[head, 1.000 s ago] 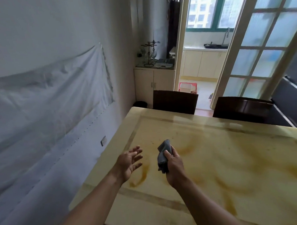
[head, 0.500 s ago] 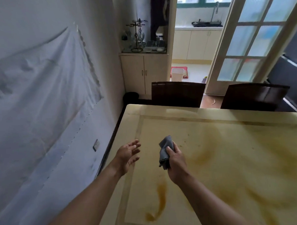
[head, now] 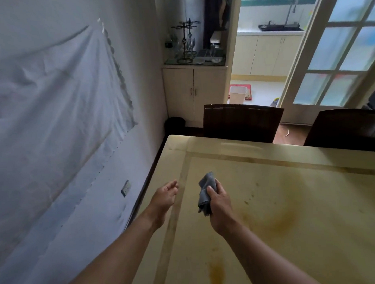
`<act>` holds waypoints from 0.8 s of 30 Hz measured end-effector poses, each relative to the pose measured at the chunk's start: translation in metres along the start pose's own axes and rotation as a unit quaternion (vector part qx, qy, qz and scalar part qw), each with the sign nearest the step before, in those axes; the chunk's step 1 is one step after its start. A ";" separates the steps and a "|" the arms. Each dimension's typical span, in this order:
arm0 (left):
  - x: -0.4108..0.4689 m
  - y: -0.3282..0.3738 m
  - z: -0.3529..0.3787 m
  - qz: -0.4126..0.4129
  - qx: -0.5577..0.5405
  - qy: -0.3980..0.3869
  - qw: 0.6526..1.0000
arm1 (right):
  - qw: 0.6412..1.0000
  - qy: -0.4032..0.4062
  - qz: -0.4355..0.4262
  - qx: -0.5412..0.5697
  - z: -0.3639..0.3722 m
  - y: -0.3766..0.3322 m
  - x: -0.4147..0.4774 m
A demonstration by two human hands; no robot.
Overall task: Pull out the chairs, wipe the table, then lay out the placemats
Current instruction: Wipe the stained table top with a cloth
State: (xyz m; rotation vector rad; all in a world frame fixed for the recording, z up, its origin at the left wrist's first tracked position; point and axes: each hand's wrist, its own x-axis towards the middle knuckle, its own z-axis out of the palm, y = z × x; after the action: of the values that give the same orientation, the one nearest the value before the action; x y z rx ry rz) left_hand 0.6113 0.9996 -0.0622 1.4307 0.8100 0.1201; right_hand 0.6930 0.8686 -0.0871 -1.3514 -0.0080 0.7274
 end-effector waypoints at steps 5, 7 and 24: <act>0.040 -0.005 -0.015 0.022 0.069 -0.007 0.997 | 0.997 0.035 -0.035 -0.054 0.007 0.004 0.038; 0.064 -0.005 -0.021 0.029 0.084 -0.015 0.996 | 0.995 0.051 -0.048 -0.074 0.014 0.001 0.055; 0.262 -0.070 -0.055 0.164 0.555 0.027 0.815 | 0.827 0.079 -0.097 -0.548 0.087 0.030 0.249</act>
State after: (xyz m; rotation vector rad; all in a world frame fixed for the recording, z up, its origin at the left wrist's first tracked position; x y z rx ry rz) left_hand 0.7455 1.1716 -0.2322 2.6943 0.6701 -0.0799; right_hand 0.8384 1.0654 -0.1908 -2.4673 -0.4956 0.4054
